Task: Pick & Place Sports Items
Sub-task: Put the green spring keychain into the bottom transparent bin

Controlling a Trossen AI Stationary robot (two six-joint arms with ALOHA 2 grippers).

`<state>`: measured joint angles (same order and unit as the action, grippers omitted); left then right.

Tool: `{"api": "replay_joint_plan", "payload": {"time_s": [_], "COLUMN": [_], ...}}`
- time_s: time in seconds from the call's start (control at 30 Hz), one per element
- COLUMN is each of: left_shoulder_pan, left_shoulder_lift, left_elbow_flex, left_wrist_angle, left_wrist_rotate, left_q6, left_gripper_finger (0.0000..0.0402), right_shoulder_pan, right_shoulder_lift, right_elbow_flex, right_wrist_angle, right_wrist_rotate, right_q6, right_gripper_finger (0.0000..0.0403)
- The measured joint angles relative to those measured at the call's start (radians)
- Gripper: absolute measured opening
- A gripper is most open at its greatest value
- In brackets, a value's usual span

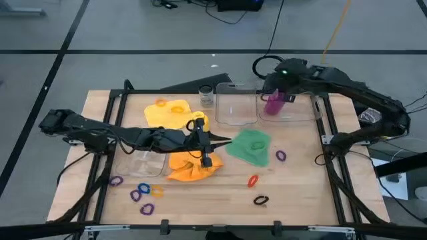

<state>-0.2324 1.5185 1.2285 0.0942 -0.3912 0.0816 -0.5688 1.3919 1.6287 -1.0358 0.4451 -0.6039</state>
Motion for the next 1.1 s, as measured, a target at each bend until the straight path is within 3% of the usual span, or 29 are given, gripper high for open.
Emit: {"api": "replay_joint_plan", "payload": {"time_s": [0.2, 0.4, 0.5, 0.63, 0.73, 0.93, 1.1], "left_shoulder_pan": [0.012, 0.008, 0.007, 0.006, -0.003, -0.057, -0.095], "left_shoulder_lift": [0.0, 0.0, 0.0, 0.0, 0.002, 0.054, 0.106], "left_elbow_flex": [0.0, 0.0, 0.0, 0.0, -0.001, -0.001, -0.001], "left_wrist_angle": [-0.016, -0.017, -0.017, -0.032, -0.081, -0.134, -0.138], "left_wrist_rotate": [0.0, 0.0, 0.0, 0.0, 0.0, 0.0, 0.0], "left_q6": [-0.015, -0.016, -0.026, -0.088, -0.141, -0.188, -0.195], "left_gripper_finger": [0.0049, 0.0049, 0.0049, 0.0049, 0.0049, 0.0049, 0.0049], "right_shoulder_pan": [0.173, 0.341, 0.447, 0.598, 0.7, 0.873, 0.972], "right_shoulder_lift": [-0.107, -0.158, -0.16, -0.174, -0.189, -0.2, -0.181], "right_elbow_flex": [0.0, -0.001, -0.042, -0.2, -0.365, -0.698, -0.929], "right_wrist_angle": [0.202, 0.24, 0.242, 0.361, 0.547, 1.057, 1.489], "right_wrist_rotate": [-0.046, -0.388, -0.475, -0.47, -0.472, -0.464, -0.346], "right_q6": [0.2, 0.45, 0.5, 0.539, 0.569, 0.593, 0.581], "right_gripper_finger": [0.0189, 0.0176, 0.0168, 0.0158, 0.015, 0.0136, 0.0122]}}
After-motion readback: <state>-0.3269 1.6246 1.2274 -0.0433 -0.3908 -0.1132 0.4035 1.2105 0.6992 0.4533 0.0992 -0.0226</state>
